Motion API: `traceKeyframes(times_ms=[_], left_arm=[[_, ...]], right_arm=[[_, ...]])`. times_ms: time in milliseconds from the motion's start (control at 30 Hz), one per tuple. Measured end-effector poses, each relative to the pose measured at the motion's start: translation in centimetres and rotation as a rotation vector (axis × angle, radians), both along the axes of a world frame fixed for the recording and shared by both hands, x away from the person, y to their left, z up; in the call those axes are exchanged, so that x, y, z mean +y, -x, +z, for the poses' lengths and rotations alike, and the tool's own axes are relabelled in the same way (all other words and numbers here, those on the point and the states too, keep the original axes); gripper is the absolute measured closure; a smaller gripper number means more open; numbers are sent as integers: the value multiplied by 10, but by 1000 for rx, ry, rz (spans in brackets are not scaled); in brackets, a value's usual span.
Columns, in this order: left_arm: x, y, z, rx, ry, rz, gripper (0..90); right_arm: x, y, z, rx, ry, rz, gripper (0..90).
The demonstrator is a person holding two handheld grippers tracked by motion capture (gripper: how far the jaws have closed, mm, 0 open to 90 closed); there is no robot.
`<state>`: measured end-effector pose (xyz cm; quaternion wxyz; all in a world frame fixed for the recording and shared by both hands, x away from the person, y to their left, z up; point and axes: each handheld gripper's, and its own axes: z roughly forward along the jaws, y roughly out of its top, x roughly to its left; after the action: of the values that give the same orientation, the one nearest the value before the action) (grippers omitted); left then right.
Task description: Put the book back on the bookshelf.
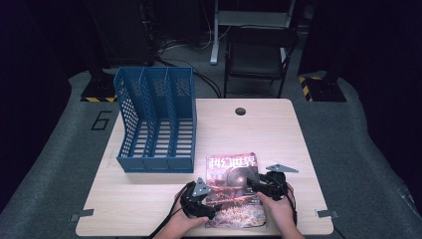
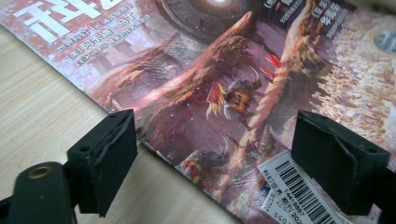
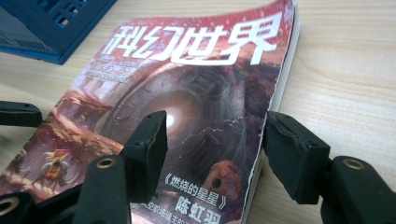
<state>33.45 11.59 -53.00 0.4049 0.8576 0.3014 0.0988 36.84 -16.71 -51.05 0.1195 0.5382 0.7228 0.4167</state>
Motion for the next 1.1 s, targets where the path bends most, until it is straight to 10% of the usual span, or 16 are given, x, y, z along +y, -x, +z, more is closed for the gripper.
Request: traceKeyframes(times_ms=[533, 1100], left_arm=[[0, 0, 0, -1, -3, 0, 133], [1, 0, 1, 0, -6, -4, 143]], right_arm=[[6, 9, 20, -101, -86, 63, 402], [3, -2, 10, -51, -77, 81, 417]])
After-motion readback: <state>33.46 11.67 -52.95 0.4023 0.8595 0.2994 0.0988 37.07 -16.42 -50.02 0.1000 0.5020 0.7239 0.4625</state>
